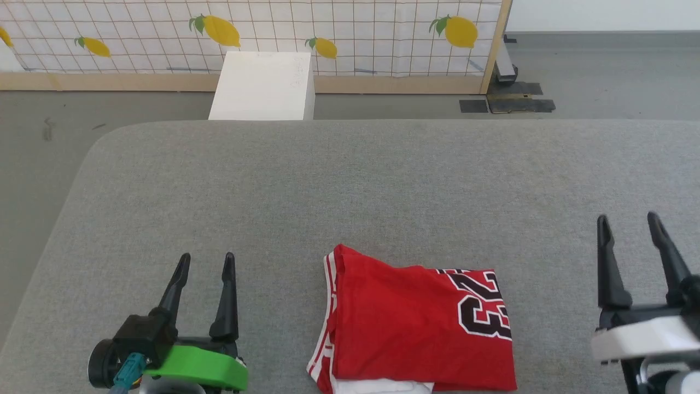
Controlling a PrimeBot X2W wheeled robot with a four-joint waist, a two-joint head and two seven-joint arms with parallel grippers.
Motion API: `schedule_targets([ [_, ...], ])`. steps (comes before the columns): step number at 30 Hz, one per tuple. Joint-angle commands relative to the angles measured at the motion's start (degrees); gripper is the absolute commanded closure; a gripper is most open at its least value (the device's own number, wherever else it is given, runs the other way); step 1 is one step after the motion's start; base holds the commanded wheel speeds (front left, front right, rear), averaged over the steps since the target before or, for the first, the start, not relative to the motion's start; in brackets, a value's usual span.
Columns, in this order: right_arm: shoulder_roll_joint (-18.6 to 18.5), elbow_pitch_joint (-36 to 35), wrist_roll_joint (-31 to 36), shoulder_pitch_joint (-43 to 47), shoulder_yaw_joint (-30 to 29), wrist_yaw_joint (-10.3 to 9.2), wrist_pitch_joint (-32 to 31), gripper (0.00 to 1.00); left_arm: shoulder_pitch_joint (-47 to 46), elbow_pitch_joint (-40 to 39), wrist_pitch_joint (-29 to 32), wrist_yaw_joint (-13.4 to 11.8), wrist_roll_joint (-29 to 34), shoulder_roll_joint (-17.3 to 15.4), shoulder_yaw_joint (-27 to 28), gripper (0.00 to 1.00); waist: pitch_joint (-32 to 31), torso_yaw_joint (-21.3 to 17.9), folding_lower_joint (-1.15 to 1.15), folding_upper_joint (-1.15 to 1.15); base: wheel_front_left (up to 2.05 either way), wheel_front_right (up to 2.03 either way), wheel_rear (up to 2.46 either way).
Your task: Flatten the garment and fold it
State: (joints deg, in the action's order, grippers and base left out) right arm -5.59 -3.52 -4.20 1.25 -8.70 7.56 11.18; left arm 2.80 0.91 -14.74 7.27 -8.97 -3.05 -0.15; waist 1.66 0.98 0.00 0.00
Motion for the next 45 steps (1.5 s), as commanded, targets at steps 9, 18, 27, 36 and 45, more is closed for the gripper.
schedule_targets([
  [9, 2.45, 0.39, 4.27, 4.14, 0.07, -0.08, 1.85, 0.0, 1.11, 1.38, -0.26, 0.22, 2.54, -0.9, -1.54, 0.0, -0.01, 0.16, 0.0, 0.0, 0.0, 0.0, 0.0],
  [18, 2.68, 0.65, 4.37, 3.52, 0.44, -0.08, 1.0, 0.0, 0.69, 1.46, -0.26, 0.15, 4.96, -0.93, -0.87, 0.0, 0.17, 0.68, 0.0, 0.0, 0.0, 0.0, 0.0],
  [27, -1.43, 0.3, -4.86, 2.07, 4.47, -0.08, -12.6, 0.0, -0.32, 1.46, -0.26, 0.18, 4.6, -0.71, -1.78, 0.0, 2.48, 2.53, 0.0, 0.0, 0.0, 0.0, 0.0],
  [36, -6.83, 0.57, -22.35, 0.18, 8.01, -0.08, -41.64, 0.0, -1.86, 2.18, -0.26, 0.2, 4.62, -0.54, -2.29, 0.0, 6.24, 5.06, 0.0, 0.0, 0.0, 0.0, 0.0],
  [45, -3.68, 7.55, -27.32, -3.28, 8.22, -0.08, -52.49, 0.0, -3.64, 2.61, -0.26, 0.21, 4.38, -0.3, -3.04, 0.0, 9.54, 7.67, 0.0, 0.0, 0.0, 0.0, 0.0],
])
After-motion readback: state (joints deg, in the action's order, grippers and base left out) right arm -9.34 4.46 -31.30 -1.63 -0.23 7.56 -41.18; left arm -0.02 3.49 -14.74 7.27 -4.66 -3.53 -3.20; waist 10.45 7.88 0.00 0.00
